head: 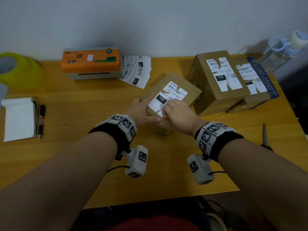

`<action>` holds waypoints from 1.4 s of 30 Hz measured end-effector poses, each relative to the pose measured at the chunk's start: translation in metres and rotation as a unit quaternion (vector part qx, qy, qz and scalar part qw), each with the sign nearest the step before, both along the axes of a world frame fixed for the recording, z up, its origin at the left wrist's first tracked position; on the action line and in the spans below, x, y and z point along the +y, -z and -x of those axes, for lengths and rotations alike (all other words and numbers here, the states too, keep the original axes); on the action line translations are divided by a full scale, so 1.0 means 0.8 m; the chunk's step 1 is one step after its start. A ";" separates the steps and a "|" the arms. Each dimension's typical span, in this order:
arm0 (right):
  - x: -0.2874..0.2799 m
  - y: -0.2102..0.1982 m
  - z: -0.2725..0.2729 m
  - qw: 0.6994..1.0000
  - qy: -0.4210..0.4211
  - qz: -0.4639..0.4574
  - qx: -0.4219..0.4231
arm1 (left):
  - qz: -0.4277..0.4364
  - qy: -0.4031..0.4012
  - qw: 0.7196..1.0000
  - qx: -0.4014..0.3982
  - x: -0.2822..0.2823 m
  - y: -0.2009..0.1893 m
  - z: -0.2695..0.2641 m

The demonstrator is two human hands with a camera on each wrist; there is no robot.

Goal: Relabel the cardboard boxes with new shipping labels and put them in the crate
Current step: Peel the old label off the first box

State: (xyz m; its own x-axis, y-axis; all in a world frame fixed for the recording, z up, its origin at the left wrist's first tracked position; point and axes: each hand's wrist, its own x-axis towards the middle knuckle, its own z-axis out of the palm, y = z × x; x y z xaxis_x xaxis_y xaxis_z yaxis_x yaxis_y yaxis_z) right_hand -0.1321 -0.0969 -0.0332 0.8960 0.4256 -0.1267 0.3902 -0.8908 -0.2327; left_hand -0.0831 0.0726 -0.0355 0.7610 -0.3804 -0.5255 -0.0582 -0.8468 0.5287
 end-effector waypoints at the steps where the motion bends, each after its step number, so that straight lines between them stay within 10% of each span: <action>1: 0.002 -0.002 -0.003 1.000 0.009 0.007 0.018 | -0.004 0.005 1.000 0.001 0.000 0.000 -0.004; 18: -0.002 0.007 -0.011 0.961 0.168 -0.201 0.089 | 0.052 -0.009 0.995 -0.080 0.016 0.010 -0.017; 42: 0.003 0.012 -0.002 0.944 0.254 -0.211 0.005 | -0.155 0.053 0.981 -0.104 0.008 -0.008 -0.021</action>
State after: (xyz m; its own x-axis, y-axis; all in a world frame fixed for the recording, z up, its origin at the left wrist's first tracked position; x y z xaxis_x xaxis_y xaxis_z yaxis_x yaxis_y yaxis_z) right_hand -0.1307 -0.0941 -0.0428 0.9978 -0.0434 -0.0505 -0.0652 -0.7895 -0.6103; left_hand -0.0659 0.0786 -0.0291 0.8283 -0.3097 -0.4669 -0.2344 -0.9484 0.2134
